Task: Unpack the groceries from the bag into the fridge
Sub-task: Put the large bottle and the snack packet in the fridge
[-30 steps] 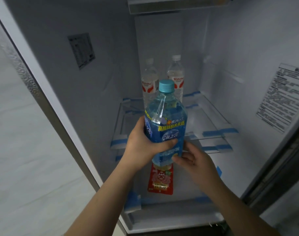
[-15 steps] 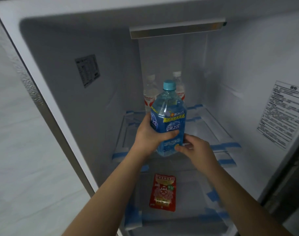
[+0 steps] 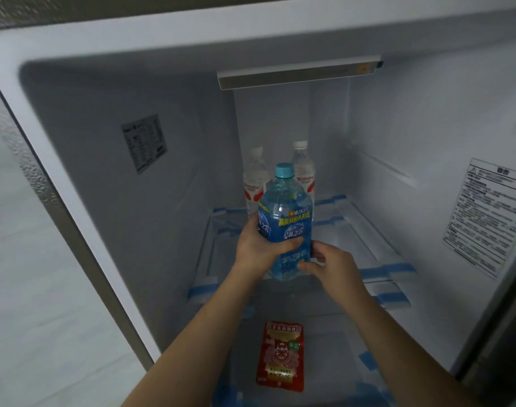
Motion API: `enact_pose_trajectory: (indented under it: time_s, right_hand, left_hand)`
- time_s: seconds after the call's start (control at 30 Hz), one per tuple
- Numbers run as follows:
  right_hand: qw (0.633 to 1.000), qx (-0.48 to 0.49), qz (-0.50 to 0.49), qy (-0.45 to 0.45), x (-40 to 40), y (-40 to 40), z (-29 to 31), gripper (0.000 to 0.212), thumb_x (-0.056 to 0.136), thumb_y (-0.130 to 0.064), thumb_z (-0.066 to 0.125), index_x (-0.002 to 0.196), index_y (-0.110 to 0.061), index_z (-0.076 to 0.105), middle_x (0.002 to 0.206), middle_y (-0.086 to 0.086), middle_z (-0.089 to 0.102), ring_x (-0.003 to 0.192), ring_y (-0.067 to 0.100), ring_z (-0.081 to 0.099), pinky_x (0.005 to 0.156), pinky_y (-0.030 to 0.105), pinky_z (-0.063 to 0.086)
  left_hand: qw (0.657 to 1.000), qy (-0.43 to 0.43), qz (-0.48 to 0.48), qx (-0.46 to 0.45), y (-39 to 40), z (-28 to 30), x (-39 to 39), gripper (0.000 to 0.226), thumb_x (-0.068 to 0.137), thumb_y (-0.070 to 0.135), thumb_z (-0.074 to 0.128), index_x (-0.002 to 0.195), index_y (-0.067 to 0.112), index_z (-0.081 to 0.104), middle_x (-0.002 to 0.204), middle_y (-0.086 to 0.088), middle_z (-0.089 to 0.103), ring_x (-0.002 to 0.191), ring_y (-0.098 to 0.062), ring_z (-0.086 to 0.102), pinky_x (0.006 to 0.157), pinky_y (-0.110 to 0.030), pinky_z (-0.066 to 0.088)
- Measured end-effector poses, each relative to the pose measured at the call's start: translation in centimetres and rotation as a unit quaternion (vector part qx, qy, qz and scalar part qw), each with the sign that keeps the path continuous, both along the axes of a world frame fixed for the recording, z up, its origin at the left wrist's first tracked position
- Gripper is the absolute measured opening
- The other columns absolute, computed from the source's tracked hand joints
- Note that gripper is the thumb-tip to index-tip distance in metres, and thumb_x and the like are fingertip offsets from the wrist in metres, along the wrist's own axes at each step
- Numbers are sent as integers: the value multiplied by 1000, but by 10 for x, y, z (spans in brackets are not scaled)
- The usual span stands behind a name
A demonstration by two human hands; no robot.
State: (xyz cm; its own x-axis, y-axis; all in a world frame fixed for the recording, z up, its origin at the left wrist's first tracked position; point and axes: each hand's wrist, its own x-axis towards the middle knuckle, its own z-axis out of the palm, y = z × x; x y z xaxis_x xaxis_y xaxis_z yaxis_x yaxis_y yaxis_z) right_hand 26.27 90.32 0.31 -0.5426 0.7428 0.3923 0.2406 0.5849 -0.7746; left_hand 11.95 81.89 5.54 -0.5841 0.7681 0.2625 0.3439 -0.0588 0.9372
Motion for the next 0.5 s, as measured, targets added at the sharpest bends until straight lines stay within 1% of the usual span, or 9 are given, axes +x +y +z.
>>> enact_pose_trajectory:
  time_s: [0.13, 0.23, 0.33, 0.43, 0.47, 0.5]
  right_hand:
    - [1000, 0, -10, -5, -6, 8, -2, 34, 78, -15, 77, 111, -18, 68, 97, -10, 70, 83, -13, 57, 74, 1, 41]
    - [1000, -5, -9, 6, -8, 13, -1, 34, 76, -11, 77, 109, -14, 69, 93, -11, 67, 80, -16, 57, 72, 0, 40]
    - [1000, -1, -13, 6, -12, 18, -2, 34, 76, -10, 78, 109, -14, 69, 95, -9, 69, 82, -13, 58, 75, 0, 41]
    - [1000, -15, -27, 5, -17, 22, -3, 36, 74, -12, 79, 109, -15, 69, 96, -8, 70, 85, -5, 62, 79, 10, 47]
    - [999, -18, -30, 3, -18, 22, -3, 36, 75, -12, 79, 109, -16, 68, 96, -9, 70, 85, -3, 62, 79, 10, 47]
    - [999, -19, -32, -1, -19, 23, -3, 35, 75, -13, 78, 109, -16, 68, 95, -10, 69, 84, -3, 62, 77, 8, 46]
  left_hand:
    - [1000, 22, 0, -11, 9, 0, -4, 61, 58, 20, 93, 108, 26, 60, 99, 15, 69, 82, 15, 62, 67, -8, 50]
    - [999, 38, -3, -9, 15, -2, -8, 61, 59, 19, 92, 109, 25, 59, 97, 17, 67, 81, 18, 60, 64, -5, 47]
    - [999, 40, -6, -8, 20, -4, -13, 61, 59, 18, 92, 110, 25, 59, 100, 16, 68, 84, 13, 63, 66, -7, 48]
    - [999, 40, -12, -13, 24, -6, -17, 66, 59, 23, 92, 116, 23, 58, 106, 13, 69, 94, 3, 65, 70, -9, 50]
    - [999, 40, -16, -16, 25, -7, -19, 69, 59, 26, 92, 118, 23, 57, 109, 12, 69, 96, 1, 65, 72, -11, 51]
    - [999, 42, -20, -19, 26, -7, -20, 69, 60, 27, 92, 119, 24, 56, 111, 12, 68, 97, 1, 65, 74, -12, 52]
